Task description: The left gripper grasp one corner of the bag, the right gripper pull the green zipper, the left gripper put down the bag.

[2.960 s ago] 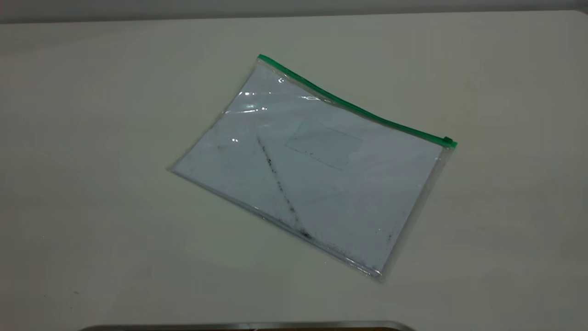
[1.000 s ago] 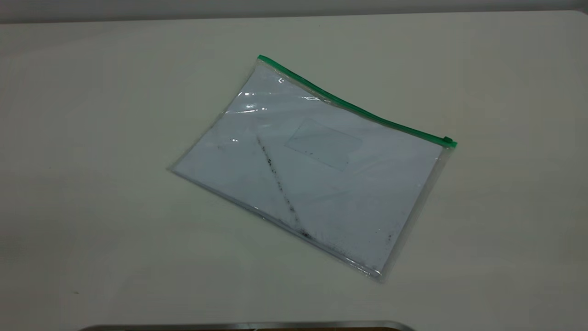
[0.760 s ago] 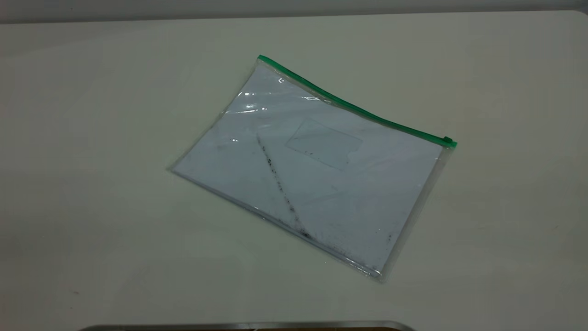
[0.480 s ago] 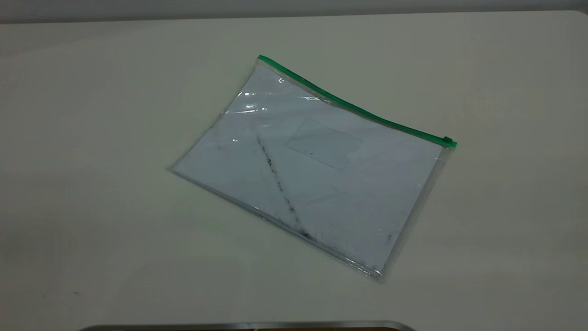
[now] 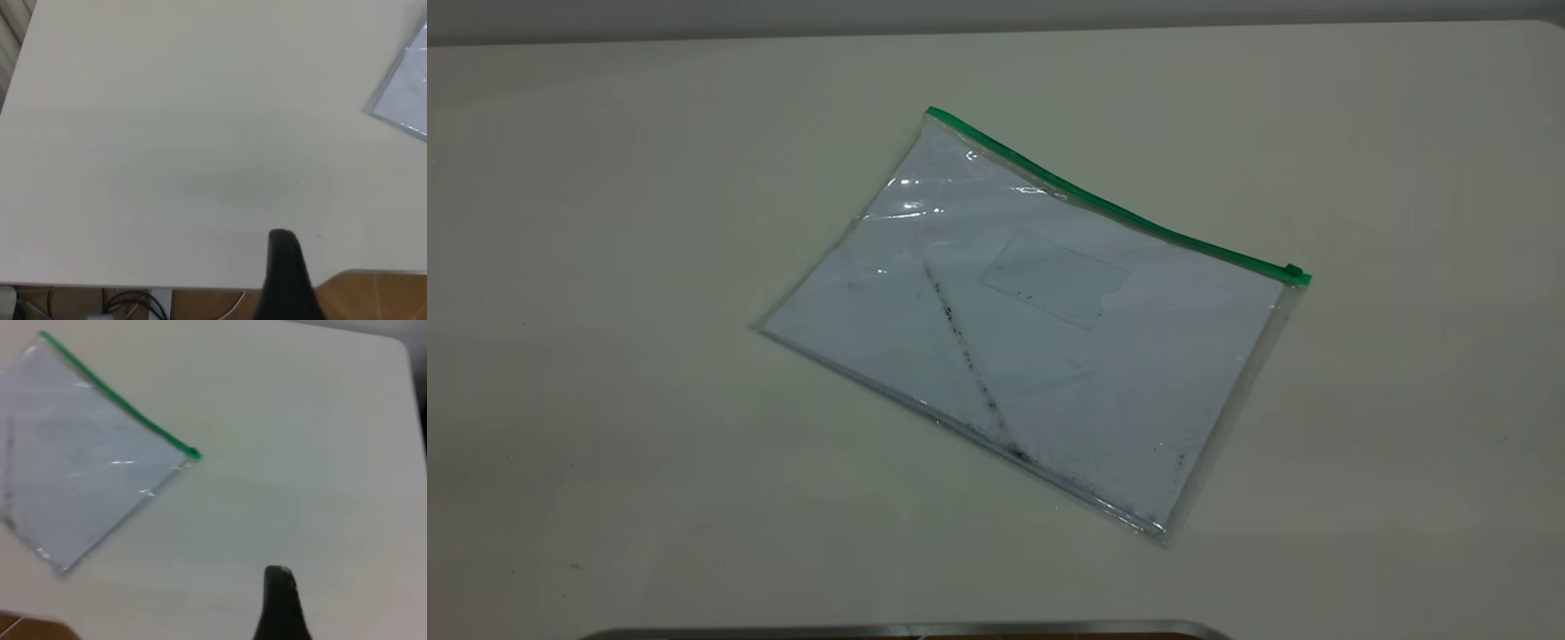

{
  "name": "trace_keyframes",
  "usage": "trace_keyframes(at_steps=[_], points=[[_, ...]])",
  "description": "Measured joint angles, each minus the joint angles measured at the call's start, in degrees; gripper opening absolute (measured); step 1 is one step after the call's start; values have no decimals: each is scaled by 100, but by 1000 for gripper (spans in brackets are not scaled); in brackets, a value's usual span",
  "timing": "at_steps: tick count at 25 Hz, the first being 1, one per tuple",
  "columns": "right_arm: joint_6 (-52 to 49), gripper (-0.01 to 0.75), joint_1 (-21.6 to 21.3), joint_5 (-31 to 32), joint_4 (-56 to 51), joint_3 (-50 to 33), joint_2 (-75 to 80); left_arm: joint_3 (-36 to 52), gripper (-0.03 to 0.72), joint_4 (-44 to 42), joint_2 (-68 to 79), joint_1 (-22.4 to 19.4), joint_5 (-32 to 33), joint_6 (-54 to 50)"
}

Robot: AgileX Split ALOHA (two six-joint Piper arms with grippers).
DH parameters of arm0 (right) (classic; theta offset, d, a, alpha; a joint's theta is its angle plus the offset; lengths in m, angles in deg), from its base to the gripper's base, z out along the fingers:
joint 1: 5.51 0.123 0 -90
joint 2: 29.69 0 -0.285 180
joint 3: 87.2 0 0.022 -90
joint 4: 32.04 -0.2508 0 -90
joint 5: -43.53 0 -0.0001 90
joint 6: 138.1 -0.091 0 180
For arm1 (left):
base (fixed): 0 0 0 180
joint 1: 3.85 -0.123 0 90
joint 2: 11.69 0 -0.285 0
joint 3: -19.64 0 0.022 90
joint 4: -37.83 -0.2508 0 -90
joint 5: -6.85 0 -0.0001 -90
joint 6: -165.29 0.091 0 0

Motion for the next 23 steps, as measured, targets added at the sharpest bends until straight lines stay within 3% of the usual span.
trace_keyframes(at_steps=[5, 23], points=[[-513, 576, 0, -5, 419, 0, 0, 0, 590, 0, 0, 0, 0, 0], [-541, 576, 0, -5, 442, 0, 0, 0, 590, 0, 0, 0, 5, 37]])
